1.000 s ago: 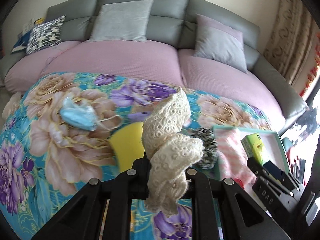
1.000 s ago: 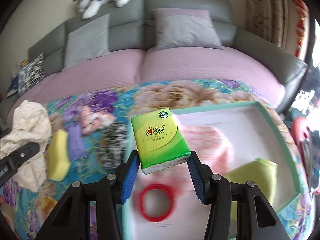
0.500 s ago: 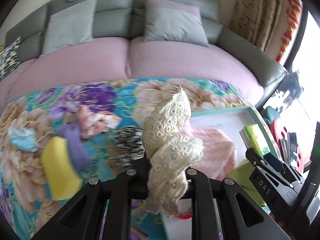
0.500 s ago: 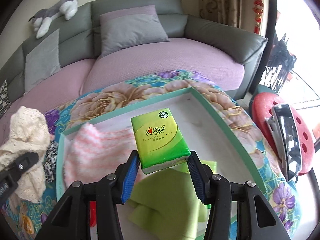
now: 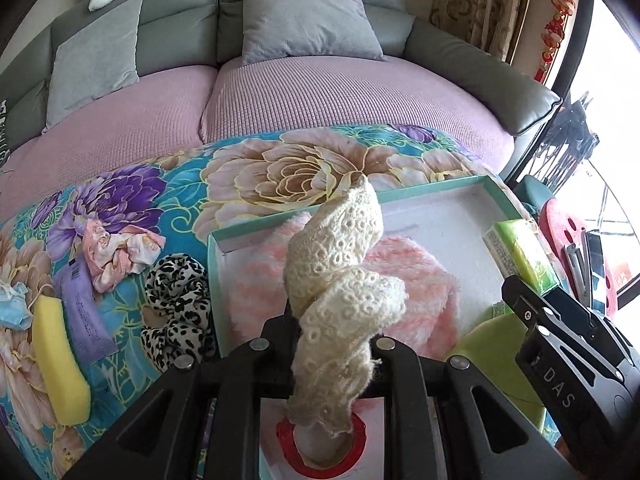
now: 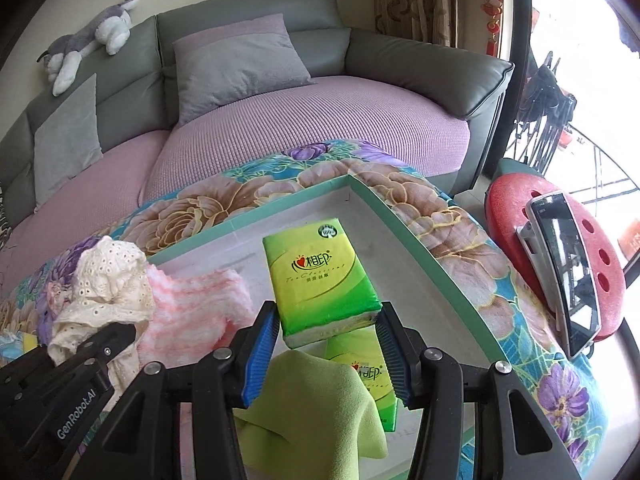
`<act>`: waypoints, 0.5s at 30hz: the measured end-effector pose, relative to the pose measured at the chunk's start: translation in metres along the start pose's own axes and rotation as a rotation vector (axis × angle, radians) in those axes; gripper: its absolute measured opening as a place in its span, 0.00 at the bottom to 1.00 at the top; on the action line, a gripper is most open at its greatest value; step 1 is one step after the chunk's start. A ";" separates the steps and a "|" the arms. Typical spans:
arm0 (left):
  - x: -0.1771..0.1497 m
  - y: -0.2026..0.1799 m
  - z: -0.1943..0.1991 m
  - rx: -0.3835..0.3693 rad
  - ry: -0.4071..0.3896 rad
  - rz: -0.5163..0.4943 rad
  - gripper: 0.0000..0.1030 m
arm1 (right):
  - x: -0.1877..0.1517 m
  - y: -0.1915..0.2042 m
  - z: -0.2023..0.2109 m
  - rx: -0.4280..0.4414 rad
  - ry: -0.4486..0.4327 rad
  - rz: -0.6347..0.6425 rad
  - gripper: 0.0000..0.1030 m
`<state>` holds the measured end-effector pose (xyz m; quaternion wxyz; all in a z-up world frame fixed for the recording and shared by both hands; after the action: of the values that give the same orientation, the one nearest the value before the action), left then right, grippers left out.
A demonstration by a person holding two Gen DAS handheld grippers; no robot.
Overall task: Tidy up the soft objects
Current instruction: 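Carry the lace cloth and tissue pack over the teal-rimmed tray, then lower the lace cloth and tissue pack into the tray and open both tools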
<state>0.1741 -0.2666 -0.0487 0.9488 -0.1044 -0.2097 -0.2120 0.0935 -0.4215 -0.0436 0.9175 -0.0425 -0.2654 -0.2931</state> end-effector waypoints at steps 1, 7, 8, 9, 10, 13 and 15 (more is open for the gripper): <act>0.000 0.000 0.000 0.004 0.001 -0.001 0.27 | 0.000 0.000 0.000 -0.002 0.001 0.002 0.51; 0.002 0.004 0.001 0.024 -0.015 0.009 0.65 | -0.002 0.003 0.001 -0.023 0.008 0.025 0.57; 0.003 0.005 0.001 0.027 -0.019 0.010 0.65 | -0.002 0.002 0.001 -0.026 0.009 0.024 0.58; 0.004 0.006 0.002 0.033 -0.024 0.013 0.65 | -0.002 0.001 0.001 -0.026 0.013 0.019 0.58; 0.004 0.007 0.003 0.033 -0.028 0.017 0.67 | -0.002 0.000 0.001 -0.024 0.016 0.014 0.59; 0.003 0.010 0.003 0.041 -0.024 0.023 0.80 | -0.004 -0.003 0.001 -0.033 0.028 0.008 0.66; 0.002 0.013 0.003 0.051 -0.023 0.028 0.80 | -0.005 -0.004 0.001 -0.042 0.036 0.012 0.67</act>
<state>0.1802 -0.2549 -0.0469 0.9515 -0.0857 -0.2244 -0.1921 0.0876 -0.4219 -0.0457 0.9228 -0.0581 -0.2423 -0.2938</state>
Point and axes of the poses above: each gripper's, at about its wrist camera, not at the fingertips, and z roughly against the way its jaws point, y to its left, x to its top, the point moved 9 cm from there along -z, roughly the way its jaws point, and after that the axes turned 9 degrees about y, right-handed, at the moved point
